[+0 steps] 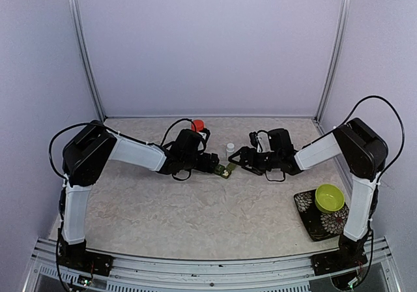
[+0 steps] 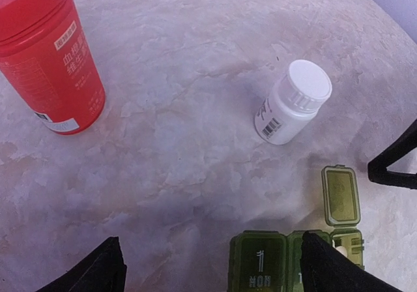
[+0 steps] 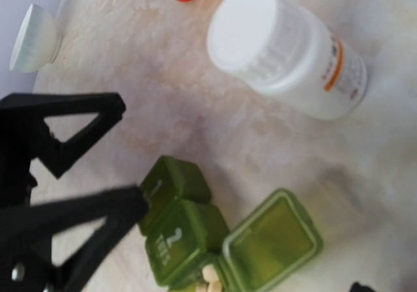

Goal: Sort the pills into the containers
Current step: Hold the pill container at the center of the board, then close the lid of the pill container on the pill container.

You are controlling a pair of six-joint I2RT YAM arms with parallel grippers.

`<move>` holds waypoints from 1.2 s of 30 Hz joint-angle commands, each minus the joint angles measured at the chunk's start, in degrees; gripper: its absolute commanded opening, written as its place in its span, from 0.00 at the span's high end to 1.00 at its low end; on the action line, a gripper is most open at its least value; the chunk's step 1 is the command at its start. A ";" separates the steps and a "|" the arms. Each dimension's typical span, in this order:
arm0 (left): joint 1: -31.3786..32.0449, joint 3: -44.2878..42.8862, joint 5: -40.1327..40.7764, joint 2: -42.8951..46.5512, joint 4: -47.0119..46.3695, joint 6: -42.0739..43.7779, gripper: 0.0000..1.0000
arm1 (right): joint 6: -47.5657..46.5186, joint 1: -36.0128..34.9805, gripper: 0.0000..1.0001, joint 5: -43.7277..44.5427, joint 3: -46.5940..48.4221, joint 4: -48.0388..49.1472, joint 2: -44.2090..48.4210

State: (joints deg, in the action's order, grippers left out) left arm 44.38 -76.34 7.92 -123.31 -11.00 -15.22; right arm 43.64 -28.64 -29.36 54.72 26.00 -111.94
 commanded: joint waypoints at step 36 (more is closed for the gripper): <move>1.67 2.46 0.04 -2.46 -0.06 -3.23 0.20 | 4.65 0.04 0.12 -13.74 2.36 18.55 -6.64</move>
State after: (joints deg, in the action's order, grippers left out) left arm 45.82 -74.54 7.92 -124.31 -13.08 -18.37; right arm 48.10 -28.64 -39.77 58.00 40.82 -118.52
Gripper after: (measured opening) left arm 0.802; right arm 0.886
